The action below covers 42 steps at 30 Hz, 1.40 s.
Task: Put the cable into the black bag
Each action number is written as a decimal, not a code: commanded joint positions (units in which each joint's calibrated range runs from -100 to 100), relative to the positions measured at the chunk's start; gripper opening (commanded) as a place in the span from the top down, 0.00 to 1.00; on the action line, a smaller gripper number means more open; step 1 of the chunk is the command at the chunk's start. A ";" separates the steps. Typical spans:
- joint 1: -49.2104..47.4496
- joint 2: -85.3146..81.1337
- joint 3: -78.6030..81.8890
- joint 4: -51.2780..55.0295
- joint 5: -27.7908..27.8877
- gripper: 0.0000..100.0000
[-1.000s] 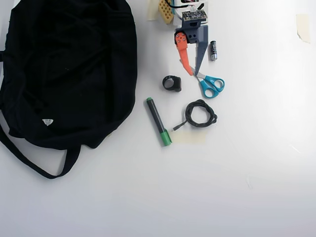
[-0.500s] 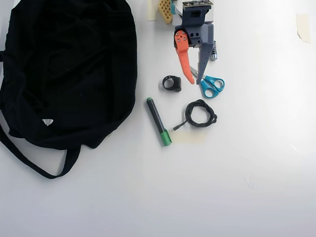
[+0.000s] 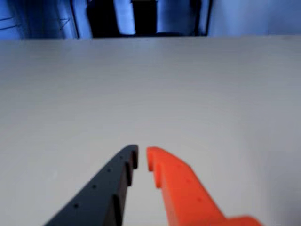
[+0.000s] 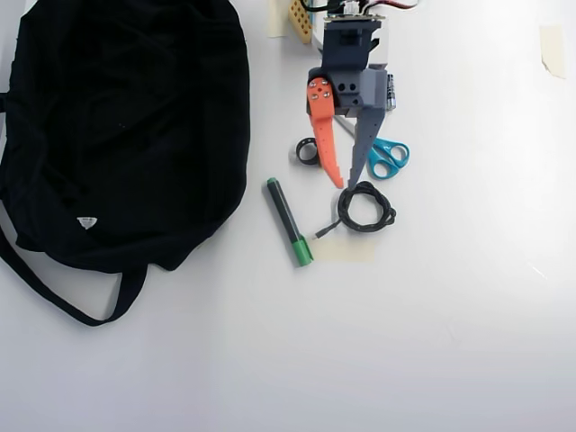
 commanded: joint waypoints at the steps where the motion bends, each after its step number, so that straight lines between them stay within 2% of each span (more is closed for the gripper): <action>1: 0.67 3.87 -9.10 -1.23 0.37 0.98; 5: 0.44 8.93 -18.53 -1.23 0.37 0.98; 12: -0.01 13.41 -24.82 -0.80 0.37 0.98; 42: -0.45 13.33 -18.08 -0.62 0.31 0.98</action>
